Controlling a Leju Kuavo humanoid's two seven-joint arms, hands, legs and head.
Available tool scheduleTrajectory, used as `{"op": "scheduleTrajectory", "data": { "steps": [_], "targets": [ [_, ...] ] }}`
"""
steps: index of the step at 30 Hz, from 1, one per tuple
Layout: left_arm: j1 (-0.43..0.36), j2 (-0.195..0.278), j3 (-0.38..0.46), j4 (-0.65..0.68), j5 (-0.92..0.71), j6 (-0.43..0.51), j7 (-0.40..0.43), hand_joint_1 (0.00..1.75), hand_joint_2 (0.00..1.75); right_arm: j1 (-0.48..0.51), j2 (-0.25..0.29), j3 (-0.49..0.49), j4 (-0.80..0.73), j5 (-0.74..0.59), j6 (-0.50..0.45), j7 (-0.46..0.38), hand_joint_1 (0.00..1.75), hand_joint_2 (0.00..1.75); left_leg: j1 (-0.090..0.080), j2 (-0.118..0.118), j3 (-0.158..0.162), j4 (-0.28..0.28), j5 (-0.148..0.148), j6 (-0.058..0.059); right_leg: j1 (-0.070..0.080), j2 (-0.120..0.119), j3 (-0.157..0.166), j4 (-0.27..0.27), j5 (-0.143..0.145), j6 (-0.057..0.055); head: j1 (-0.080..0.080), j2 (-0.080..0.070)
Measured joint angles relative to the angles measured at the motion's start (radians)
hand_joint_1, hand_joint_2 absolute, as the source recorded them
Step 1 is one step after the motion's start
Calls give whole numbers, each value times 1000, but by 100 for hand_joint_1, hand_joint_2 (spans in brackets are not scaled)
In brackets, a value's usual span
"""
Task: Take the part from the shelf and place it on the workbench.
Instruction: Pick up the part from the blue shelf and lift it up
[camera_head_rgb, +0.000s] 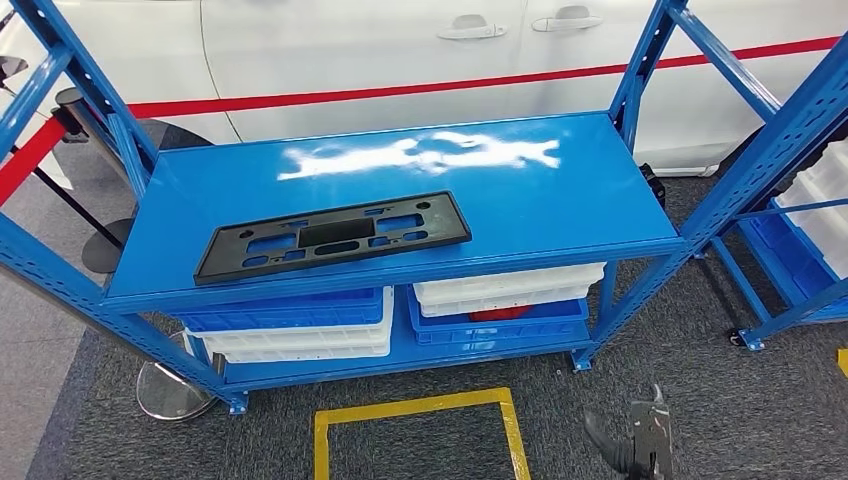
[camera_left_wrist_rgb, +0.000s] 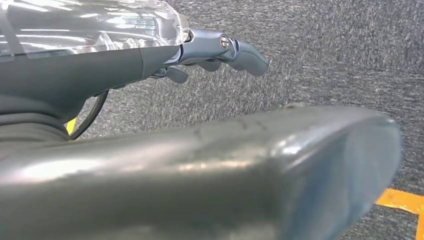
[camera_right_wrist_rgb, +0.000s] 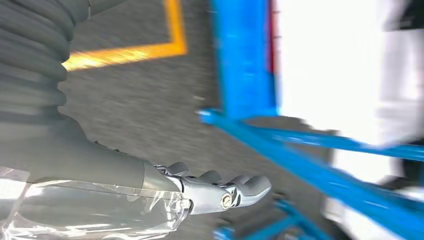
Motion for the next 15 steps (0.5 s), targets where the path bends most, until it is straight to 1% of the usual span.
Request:
{"op": "scheduleTrajectory", "data": {
  "steps": [6, 9, 13, 15],
  "targets": [
    [-3, -6, 34, 5, -39, 2, -16, 0, 0, 5, -37, 47, -218, 66, -24, -38, 0, 175, 0, 0, 0, 1, 0, 0, 0, 0, 0, 0, 0, 0, 0, 0],
    [-5, -9, 51, 8, -57, 2, -25, 0, 0, 5, -65, 84, -323, 105, -37, -48, 0, 175, -1, 0, -1, 3, -1, 1, -4, 0, 0, -1, 2, 2, 0, 0],
    [-9, -12, 72, 12, -80, 2, -35, 0, 0, -1, -112, 142, -448, 164, -43, -47, 0, 175, -4, 0, -4, 7, -2, 7, -7, 0, 0, -1, 3, 6, 0, 0],
    [-11, -12, 82, 14, -91, 2, -40, 0, 0, -8, -138, 175, -504, 195, -40, -41, 0, 175, -5, 0, -7, 11, -3, 12, -9, 0, 0, -1, 3, 11, 0, 0]
  ]
}}
